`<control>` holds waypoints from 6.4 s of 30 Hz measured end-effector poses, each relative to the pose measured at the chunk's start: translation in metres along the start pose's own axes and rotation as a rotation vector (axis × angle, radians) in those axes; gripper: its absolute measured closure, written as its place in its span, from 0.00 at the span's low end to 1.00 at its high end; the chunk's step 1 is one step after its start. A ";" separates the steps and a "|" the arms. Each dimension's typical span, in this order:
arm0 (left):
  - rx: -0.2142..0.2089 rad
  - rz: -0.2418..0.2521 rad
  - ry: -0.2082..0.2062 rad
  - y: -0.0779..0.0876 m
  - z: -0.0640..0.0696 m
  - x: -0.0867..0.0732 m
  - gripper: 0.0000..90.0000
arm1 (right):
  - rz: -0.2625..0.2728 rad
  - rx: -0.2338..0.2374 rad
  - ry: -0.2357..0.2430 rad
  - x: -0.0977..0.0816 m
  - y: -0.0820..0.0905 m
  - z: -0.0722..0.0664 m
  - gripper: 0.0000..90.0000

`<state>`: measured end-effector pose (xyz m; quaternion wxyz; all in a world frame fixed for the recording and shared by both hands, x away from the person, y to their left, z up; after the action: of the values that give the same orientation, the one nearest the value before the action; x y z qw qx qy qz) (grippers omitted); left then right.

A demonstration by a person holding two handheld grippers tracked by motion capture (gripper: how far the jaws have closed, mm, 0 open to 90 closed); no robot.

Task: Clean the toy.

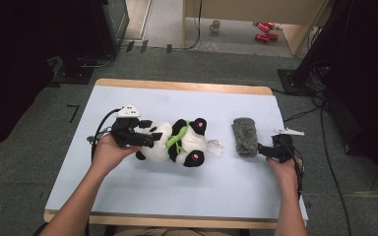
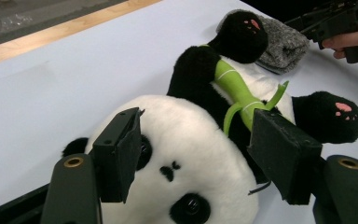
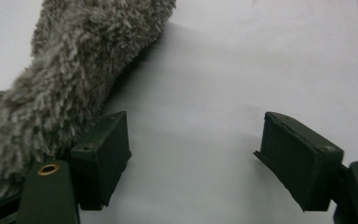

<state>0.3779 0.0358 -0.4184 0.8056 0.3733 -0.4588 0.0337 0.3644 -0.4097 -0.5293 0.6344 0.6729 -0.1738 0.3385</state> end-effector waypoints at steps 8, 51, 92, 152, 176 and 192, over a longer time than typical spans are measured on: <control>0.009 0.005 0.015 0.008 -0.019 -0.011 0.38 | 0.098 -0.023 0.000 0.019 0.021 0.003 0.32; -0.006 -0.028 0.017 -0.003 -0.031 -0.061 0.37 | -0.013 0.195 -0.020 0.065 0.003 -0.055 0.84; -0.029 -0.014 0.015 -0.020 -0.030 -0.068 0.25 | 0.070 0.365 0.147 0.166 0.058 -0.154 0.85; -0.009 -0.031 0.047 -0.020 -0.030 -0.067 0.32 | -0.160 0.436 0.326 0.185 -0.026 -0.290 0.85; -0.033 -0.041 0.048 -0.021 -0.033 -0.065 0.34 | -0.199 0.275 0.293 0.186 -0.006 -0.216 0.86; -0.043 -0.028 0.049 -0.022 -0.034 -0.066 0.34 | -0.084 0.385 0.316 0.224 0.014 -0.254 0.86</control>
<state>0.3727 0.0604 -0.4912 0.8248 0.3614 -0.4344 0.0215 0.4550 -0.1213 -0.3764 0.5275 0.7266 0.0233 0.4396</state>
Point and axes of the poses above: each handheld gripper's, and its own axes: y roughly backward along the jaws, x roughly out of its top, z roughly to its right, the point moved 6 cm from there along -y, roughly forward along the jaws, and after that the axes turned 10 degrees about y, right-handed, at the moved point
